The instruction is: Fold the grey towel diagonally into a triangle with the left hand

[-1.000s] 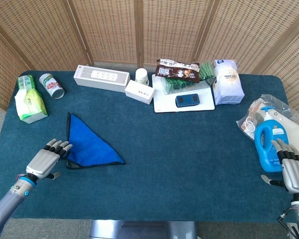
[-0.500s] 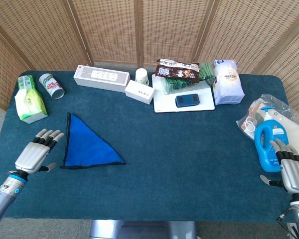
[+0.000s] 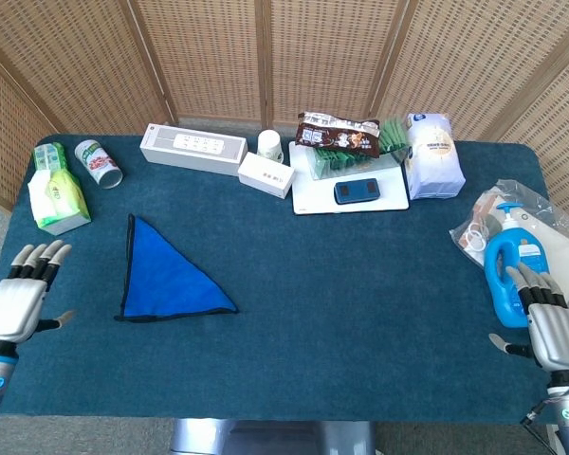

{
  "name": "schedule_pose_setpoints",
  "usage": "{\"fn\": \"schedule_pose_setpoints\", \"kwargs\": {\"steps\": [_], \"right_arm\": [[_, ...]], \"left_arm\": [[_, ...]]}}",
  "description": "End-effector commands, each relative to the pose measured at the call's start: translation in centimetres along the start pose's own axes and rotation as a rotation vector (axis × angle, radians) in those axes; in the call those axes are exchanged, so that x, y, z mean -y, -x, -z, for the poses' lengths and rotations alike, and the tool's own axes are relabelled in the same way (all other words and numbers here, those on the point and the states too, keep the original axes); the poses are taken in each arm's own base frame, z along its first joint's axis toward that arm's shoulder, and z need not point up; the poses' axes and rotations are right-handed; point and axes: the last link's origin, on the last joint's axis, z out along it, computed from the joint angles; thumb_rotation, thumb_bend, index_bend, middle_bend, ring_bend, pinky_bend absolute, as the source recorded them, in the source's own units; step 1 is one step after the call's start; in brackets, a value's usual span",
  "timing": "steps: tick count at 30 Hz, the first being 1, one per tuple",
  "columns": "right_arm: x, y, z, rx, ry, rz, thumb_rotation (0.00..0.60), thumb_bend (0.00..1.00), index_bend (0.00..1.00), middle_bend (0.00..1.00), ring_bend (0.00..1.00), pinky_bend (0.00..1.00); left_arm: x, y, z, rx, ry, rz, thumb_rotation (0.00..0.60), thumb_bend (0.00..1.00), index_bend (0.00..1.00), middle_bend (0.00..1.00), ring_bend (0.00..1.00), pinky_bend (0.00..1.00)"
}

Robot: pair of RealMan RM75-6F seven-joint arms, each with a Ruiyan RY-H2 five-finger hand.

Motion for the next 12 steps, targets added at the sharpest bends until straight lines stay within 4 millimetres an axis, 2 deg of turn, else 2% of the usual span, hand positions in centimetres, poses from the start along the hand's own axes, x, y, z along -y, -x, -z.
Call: {"fn": "schedule_pose_setpoints", "kwargs": {"steps": [1, 6, 12], "right_arm": [[0.0, 0.0, 0.0, -0.013, 0.007, 0.01, 0.6, 0.0, 0.0, 0.0, 0.0, 0.04], [-0.3, -0.5, -0.1, -0.092, 0.038, 0.015, 0.6, 0.0, 0.0, 0.0, 0.0, 0.03], [-0.4, -0.6, 0.1, -0.119, 0.059, 0.001, 0.6, 0.0, 0.0, 0.0, 0.0, 0.02]], "left_arm": [[0.4, -0.5, 1.5, -0.025, -0.037, 0.031, 0.6, 0.2, 0.0, 0.0, 0.0, 0.0], [1.1, -1.0, 3.9, -0.051, -0.084, 0.069, 0.6, 0.2, 0.0, 0.0, 0.0, 0.0], [1.4, -1.8, 4.9, -0.059, -0.102, 0.067, 0.6, 0.2, 0.0, 0.0, 0.0, 0.0]]}}
